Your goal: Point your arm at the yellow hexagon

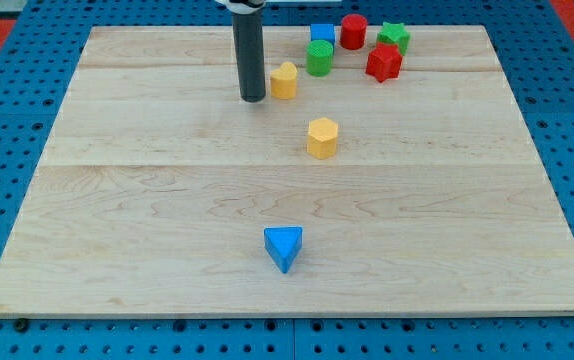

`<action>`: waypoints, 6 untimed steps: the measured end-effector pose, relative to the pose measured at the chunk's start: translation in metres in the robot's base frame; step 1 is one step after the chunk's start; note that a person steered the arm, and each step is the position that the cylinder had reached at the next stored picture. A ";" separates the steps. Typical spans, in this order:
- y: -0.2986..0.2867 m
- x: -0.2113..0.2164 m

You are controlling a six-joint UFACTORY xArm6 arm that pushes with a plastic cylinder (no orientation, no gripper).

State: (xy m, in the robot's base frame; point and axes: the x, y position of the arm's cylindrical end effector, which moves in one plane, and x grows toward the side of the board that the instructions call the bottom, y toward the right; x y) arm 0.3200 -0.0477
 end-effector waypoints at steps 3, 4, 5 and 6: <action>0.080 0.004; 0.036 0.035; -0.006 0.071; 0.025 0.131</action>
